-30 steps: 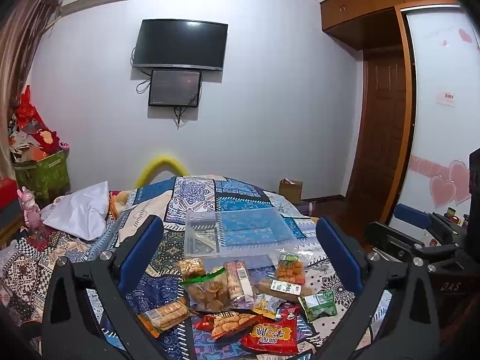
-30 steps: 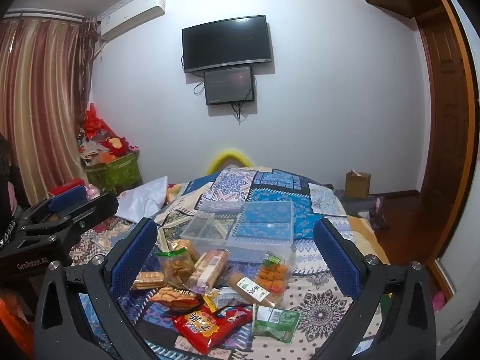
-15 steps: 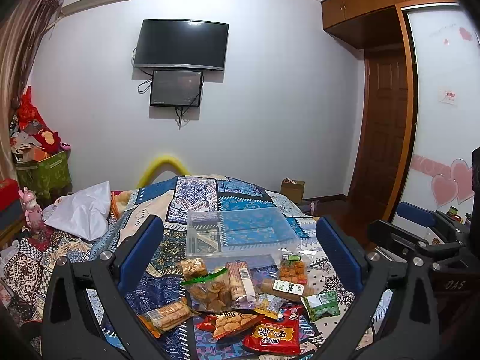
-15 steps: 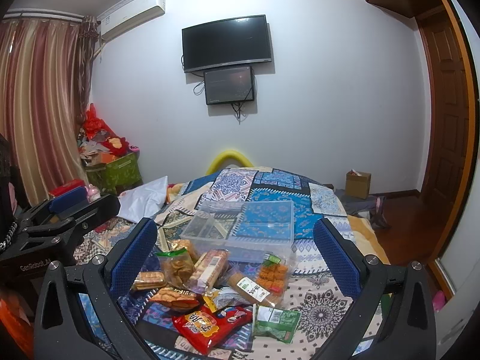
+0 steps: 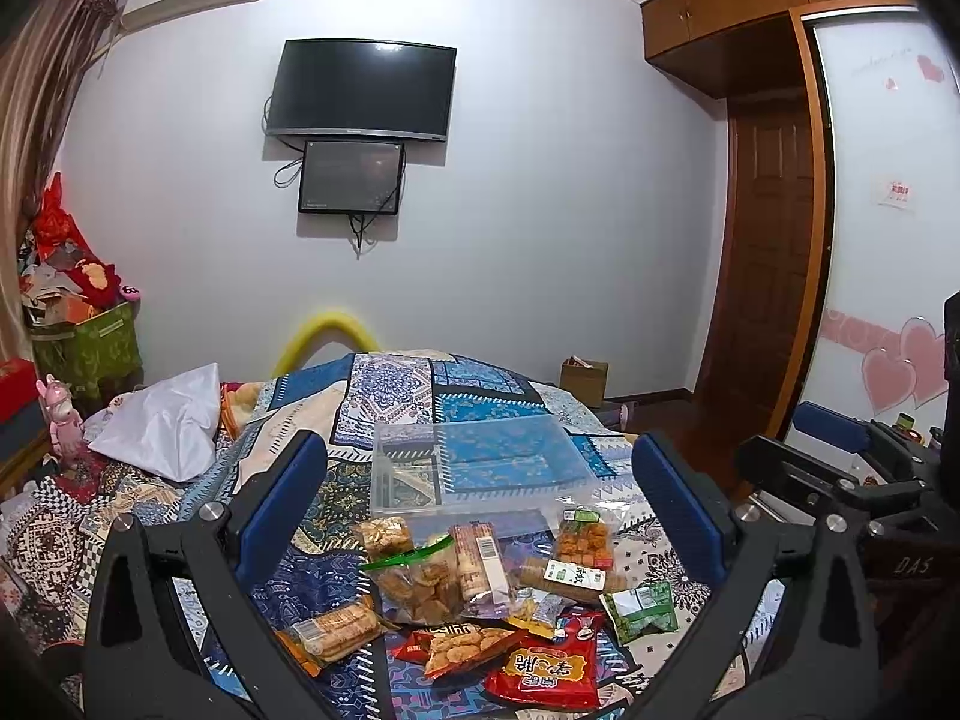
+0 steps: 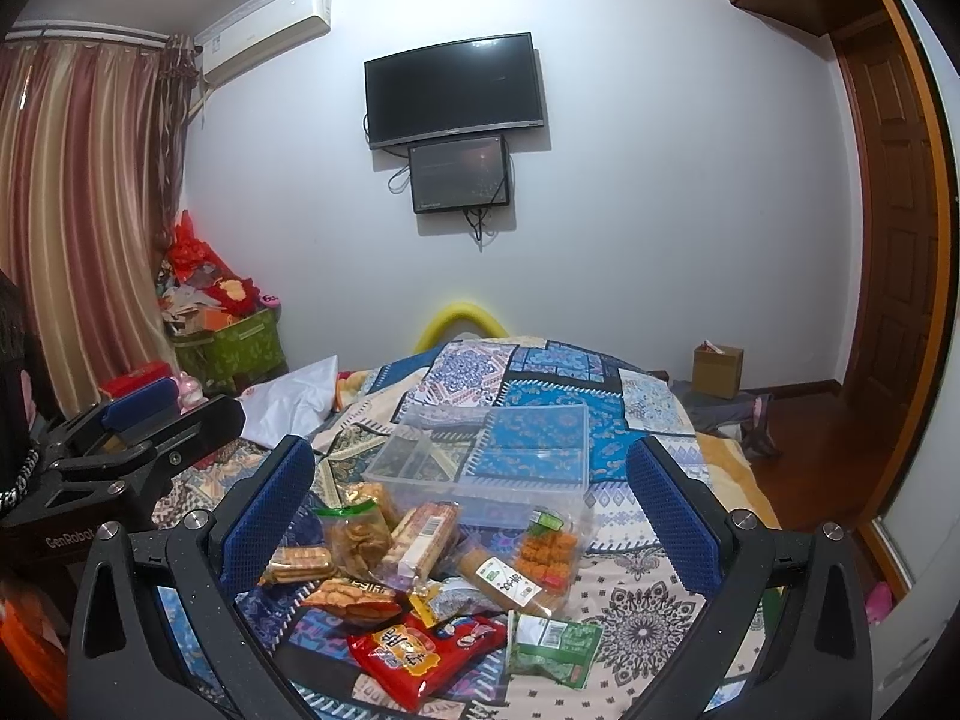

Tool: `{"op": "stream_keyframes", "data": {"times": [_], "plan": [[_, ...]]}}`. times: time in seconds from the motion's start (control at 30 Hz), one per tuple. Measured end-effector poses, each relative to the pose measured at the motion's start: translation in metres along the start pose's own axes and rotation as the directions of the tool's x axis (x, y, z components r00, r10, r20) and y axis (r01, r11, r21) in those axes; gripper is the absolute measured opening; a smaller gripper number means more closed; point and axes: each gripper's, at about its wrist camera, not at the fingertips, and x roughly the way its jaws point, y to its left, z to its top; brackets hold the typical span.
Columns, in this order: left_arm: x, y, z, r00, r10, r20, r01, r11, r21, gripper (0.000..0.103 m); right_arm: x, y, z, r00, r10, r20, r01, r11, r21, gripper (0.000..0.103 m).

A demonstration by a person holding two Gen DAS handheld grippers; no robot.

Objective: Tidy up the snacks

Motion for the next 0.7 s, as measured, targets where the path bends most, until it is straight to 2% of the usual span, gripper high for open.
{"op": "stream_keyframes", "data": {"times": [0.7], "plan": [[-0.0001, -0.0016, 0.002, 1.0, -0.003, 0.001, 0.003, 1.0, -0.002, 0.103, -0.0027, 0.0007, 0.0023, 1.0, 0.004, 0.005, -0.004, 1.0, 0.005, 0.103]]}}
